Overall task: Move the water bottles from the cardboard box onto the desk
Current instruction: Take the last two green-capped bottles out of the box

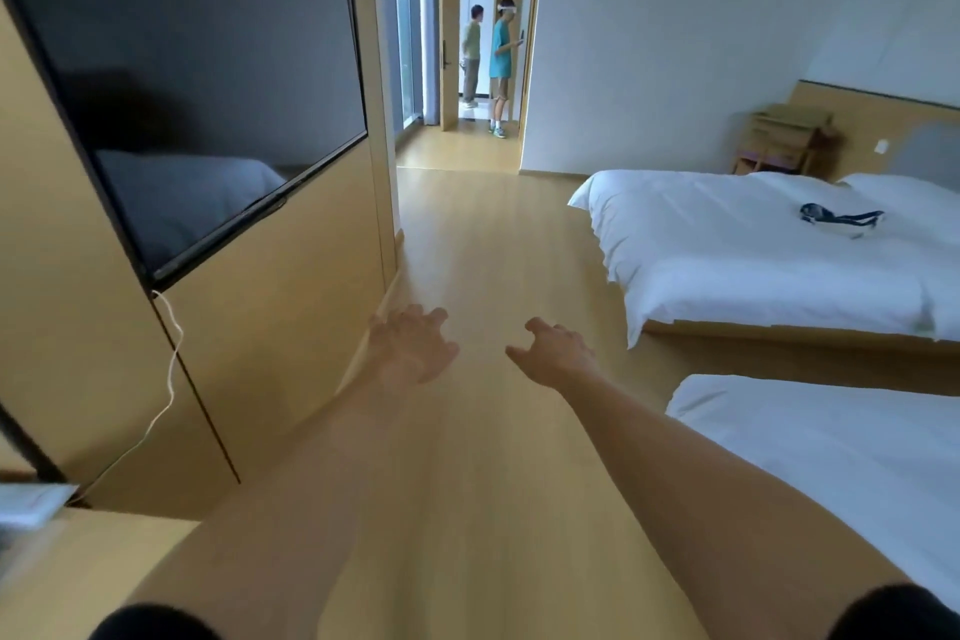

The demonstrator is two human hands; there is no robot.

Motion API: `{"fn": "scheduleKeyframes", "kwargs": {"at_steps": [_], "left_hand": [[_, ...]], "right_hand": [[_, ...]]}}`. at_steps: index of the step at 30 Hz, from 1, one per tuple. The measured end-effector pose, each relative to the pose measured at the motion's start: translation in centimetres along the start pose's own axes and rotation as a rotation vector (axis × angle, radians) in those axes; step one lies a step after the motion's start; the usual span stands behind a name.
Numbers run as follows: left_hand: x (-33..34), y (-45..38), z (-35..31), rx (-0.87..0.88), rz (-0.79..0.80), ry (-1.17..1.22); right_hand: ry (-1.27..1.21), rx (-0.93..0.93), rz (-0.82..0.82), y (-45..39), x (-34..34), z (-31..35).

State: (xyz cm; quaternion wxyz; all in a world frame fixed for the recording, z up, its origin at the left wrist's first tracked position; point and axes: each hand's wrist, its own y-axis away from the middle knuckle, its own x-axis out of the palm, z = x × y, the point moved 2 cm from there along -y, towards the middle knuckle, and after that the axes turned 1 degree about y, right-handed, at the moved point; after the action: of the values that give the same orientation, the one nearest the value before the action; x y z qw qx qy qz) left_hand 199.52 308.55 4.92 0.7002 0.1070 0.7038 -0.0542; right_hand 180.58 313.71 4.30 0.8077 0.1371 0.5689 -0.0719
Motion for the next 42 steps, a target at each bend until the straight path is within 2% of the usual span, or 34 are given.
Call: {"fn": "scheduleKeyframes", "kwargs": {"at_steps": [6, 12, 22, 32, 42], "left_hand": [[-0.2, -7.5, -5.9, 0.027, 0.017, -0.026], [0.0, -14.3, -9.3, 0.049, 0.035, -0.005], [0.6, -30.0, -9.7, 0.086, 0.073, 0.001], [-3.4, -49.6, -6.3, 0.136, 0.084, 0.057], [-2.6, -63.9, -7.6, 0.181, 0.134, 0.079]], "right_hand": [[0.022, 0.069, 0.033, -5.7, -3.0, -6.8], [0.013, 0.104, 0.045, -11.8, -4.5, -9.4], [-0.015, 0.162, 0.042, -26.2, -4.6, -8.5], [-0.004, 0.233, 0.007, -44.1, -7.6, -4.2], [0.001, 0.233, 0.014, -59.2, -7.7, -4.5]]}}
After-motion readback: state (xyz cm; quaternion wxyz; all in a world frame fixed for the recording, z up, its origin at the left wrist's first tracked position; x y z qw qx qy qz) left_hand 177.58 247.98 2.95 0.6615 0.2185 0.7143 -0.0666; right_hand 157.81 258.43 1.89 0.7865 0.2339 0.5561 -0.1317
